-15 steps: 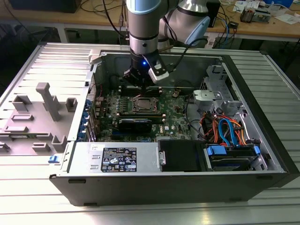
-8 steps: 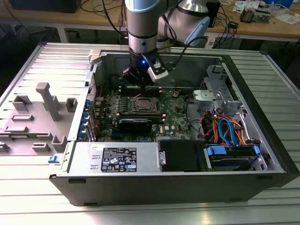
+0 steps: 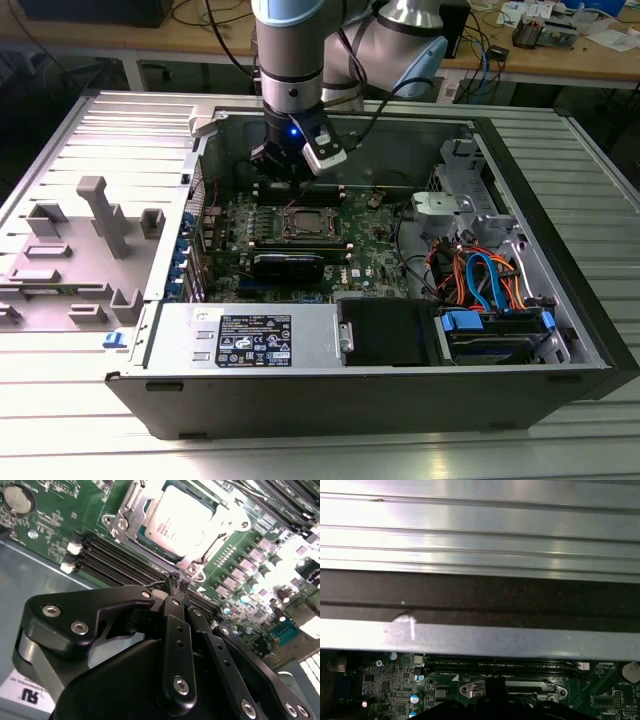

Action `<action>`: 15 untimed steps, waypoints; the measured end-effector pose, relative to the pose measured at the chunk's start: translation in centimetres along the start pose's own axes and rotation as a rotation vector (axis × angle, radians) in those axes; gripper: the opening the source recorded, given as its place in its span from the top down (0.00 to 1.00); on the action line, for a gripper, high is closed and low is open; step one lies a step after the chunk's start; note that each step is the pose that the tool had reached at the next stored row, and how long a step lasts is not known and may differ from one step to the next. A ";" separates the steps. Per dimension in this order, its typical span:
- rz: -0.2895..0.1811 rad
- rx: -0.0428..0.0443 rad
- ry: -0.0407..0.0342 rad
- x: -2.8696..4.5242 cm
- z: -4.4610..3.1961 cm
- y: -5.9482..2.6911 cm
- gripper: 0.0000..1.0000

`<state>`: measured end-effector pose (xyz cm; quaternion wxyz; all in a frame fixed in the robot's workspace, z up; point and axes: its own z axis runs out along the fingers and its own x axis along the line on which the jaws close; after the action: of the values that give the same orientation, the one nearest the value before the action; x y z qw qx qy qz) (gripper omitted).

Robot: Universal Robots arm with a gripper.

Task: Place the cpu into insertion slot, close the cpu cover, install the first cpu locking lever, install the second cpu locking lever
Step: 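Install the first cpu locking lever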

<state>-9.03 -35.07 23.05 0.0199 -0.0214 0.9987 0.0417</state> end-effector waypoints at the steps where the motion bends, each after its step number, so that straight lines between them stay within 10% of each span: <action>1: -0.001 -0.0001 -0.0003 0.08 -0.13 0.01 0.89; 15: -0.043 -0.0038 0.0011 -0.19 -0.93 0.20 0.89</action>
<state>-8.89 -34.93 24.00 0.0202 -0.0429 0.9979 0.0432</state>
